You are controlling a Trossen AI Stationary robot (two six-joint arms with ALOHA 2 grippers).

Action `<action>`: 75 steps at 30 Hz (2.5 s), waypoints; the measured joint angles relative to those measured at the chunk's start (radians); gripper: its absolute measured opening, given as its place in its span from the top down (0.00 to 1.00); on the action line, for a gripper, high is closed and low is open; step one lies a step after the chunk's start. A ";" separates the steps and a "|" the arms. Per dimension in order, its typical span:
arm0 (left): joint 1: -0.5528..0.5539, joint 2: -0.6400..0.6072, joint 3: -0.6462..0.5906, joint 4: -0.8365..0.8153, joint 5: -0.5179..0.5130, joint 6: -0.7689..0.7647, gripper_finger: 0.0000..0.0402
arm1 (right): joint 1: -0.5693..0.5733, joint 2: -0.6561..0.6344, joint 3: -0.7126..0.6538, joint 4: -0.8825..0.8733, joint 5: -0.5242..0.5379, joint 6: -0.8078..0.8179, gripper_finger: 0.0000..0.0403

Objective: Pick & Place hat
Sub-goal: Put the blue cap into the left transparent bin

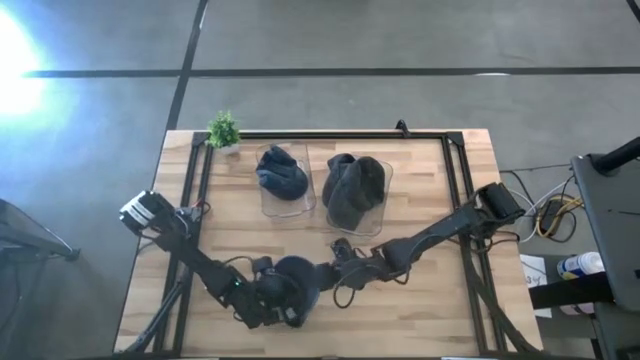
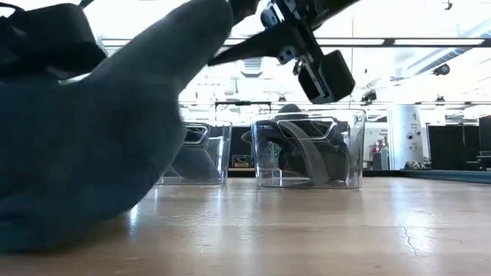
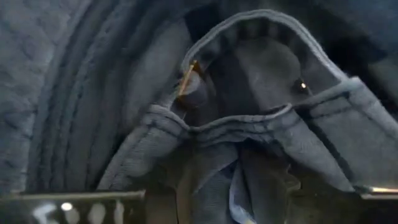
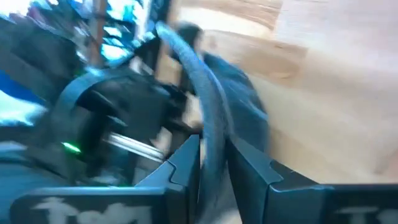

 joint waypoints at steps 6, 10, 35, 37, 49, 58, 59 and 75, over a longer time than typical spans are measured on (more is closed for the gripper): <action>0.004 -0.142 -0.005 -0.171 -0.097 0.001 0.68 | -0.001 0.002 0.076 -0.219 -0.039 -0.120 0.91; 0.005 -0.176 -0.034 -0.224 -0.081 -0.046 0.68 | -0.002 0.003 0.090 -0.232 -0.041 -0.163 0.96; 0.001 -0.702 0.090 -0.546 -0.343 -0.020 0.68 | -0.005 -0.165 0.060 -0.033 0.408 -0.420 0.97; 0.006 -0.729 0.135 -0.570 -0.455 0.060 0.69 | -0.017 -0.190 0.060 -0.033 0.459 -0.516 0.97; 0.040 -0.797 0.246 -0.595 -0.581 0.253 0.69 | -0.219 -0.203 0.147 -0.048 0.551 -1.462 0.97; 0.040 -0.765 0.211 -0.679 -0.543 0.117 0.69 | -0.310 -0.011 0.258 -0.144 0.510 -1.737 0.97; 0.041 -0.760 0.212 -0.707 -0.544 0.071 0.69 | -0.310 0.023 0.277 -0.143 0.508 -1.772 0.97; 0.042 -0.716 0.163 -0.957 -0.479 -0.268 0.69 | -0.324 0.377 0.583 -0.444 0.473 -1.851 0.96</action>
